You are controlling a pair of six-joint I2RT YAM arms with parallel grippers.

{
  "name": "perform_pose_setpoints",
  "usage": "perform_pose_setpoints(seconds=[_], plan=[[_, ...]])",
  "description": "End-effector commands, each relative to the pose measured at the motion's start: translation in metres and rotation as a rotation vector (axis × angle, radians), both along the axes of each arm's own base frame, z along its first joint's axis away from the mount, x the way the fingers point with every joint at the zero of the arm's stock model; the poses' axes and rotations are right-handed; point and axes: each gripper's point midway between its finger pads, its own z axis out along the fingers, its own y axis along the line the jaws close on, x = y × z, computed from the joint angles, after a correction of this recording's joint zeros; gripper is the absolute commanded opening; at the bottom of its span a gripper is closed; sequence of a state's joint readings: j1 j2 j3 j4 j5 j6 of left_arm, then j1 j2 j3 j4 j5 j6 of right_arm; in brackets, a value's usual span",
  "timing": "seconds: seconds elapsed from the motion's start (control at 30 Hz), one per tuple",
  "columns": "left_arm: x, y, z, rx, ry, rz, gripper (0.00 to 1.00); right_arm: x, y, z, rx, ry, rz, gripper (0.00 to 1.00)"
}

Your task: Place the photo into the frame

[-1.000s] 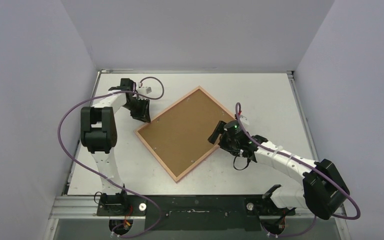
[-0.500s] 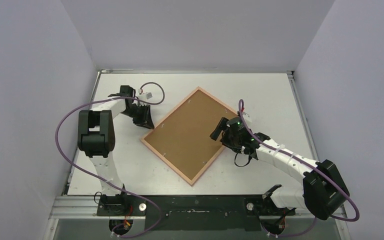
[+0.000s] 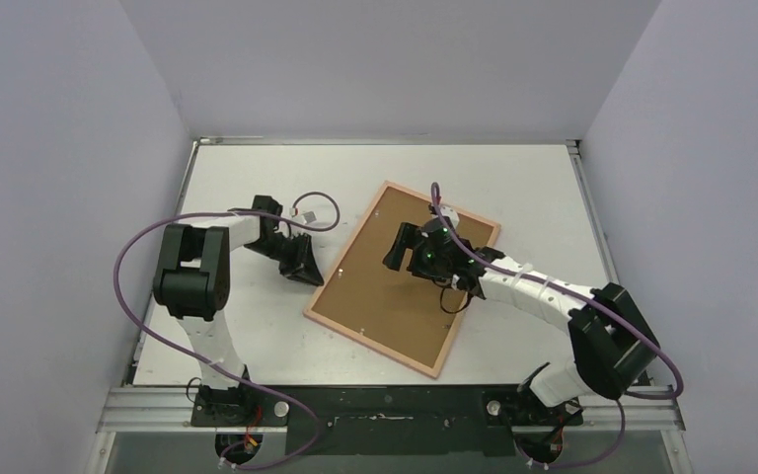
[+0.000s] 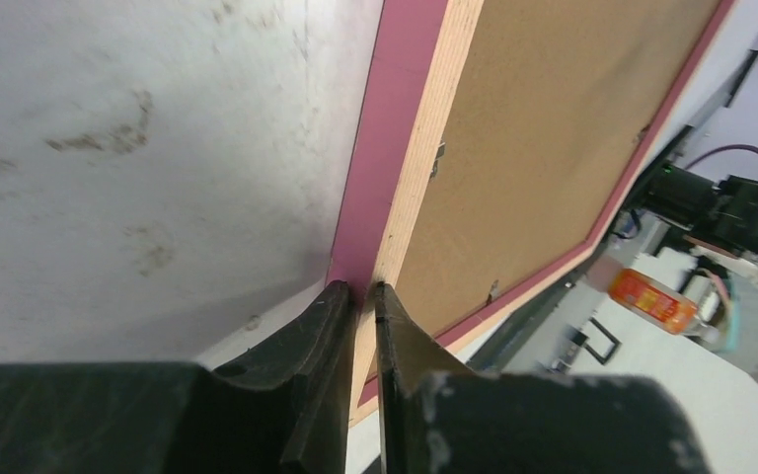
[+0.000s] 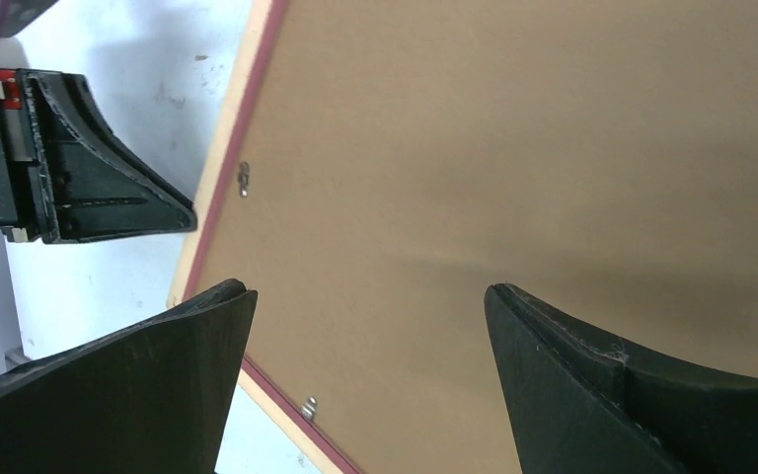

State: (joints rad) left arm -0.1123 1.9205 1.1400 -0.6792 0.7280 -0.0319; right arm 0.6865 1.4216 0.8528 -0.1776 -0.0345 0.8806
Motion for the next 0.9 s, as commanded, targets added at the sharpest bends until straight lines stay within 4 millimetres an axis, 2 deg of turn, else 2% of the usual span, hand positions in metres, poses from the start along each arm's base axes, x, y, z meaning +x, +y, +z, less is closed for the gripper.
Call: perform_pose_setpoints(seconds=[0.0,0.23,0.5,0.77,0.87], plan=[[-0.02,-0.002,-0.005,-0.028,0.053,0.02,0.0,0.013,0.043,0.022,0.083,-0.116,0.169,0.9],[-0.013,-0.001,-0.001,-0.047,0.029,0.02,0.0,0.028,0.089,0.016,0.143,-0.165,0.287,0.9],[-0.005,0.008,-0.005,0.027,-0.035,0.061,0.0,0.028,0.135,-0.003,0.152,-0.15,0.395,0.9],[-0.005,0.008,-0.011,0.027,-0.018,0.066,0.0,0.023,0.161,-0.025,0.134,-0.113,0.452,0.9],[-0.006,0.008,-0.012,0.03,-0.015,0.066,0.0,0.02,0.168,-0.028,0.141,-0.106,0.462,0.9]])
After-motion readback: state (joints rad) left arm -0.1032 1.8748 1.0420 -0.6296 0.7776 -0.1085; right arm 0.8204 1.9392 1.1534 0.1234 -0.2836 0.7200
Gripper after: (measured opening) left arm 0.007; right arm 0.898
